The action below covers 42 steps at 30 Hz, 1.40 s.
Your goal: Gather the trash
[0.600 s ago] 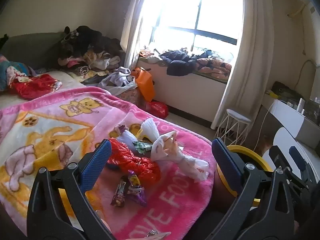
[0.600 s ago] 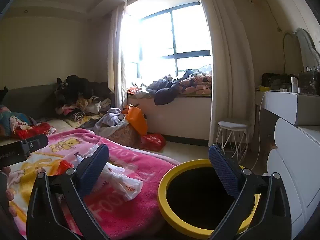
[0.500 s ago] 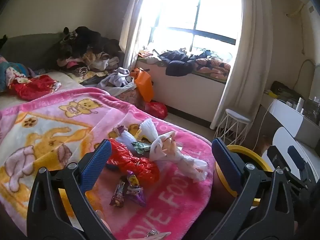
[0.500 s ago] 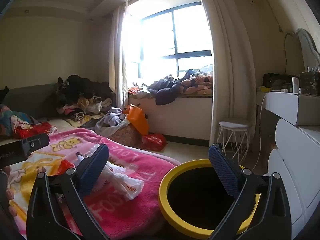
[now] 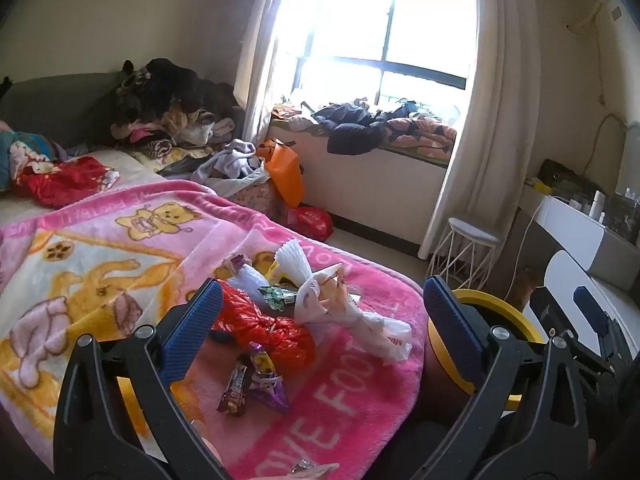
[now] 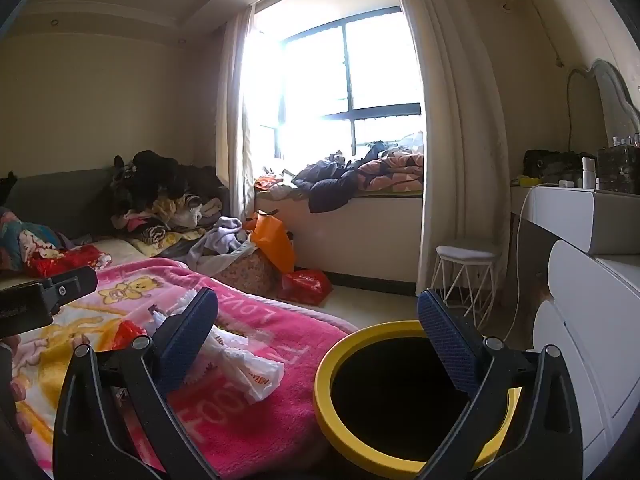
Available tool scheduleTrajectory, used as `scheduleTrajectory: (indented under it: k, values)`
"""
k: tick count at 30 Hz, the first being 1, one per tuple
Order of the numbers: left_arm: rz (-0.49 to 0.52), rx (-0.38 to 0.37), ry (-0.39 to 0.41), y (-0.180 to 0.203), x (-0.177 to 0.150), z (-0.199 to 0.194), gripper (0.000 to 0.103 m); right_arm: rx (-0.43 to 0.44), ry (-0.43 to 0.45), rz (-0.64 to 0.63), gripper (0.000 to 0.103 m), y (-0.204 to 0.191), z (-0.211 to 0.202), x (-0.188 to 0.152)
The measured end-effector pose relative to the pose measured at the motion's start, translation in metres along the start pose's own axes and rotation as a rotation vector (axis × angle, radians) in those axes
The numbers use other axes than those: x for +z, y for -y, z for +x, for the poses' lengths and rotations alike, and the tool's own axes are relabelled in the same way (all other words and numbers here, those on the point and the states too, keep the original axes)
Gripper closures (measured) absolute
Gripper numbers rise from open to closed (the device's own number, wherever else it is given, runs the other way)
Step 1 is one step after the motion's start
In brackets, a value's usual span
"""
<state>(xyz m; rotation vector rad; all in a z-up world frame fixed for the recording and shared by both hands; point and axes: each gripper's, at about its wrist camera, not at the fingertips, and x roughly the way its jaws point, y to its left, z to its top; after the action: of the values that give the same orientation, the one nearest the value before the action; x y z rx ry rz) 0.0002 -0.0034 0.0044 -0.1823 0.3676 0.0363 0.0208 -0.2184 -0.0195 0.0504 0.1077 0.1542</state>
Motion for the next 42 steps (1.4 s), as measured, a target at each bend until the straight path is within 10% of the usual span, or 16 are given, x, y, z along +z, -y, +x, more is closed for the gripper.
scheduleTrajectory:
  k: [42]
  values:
    - [0.012, -0.005, 0.003, 0.025, 0.011, -0.003, 0.011, -0.006, 0.002, 0.000, 0.006, 0.004, -0.003, 0.001]
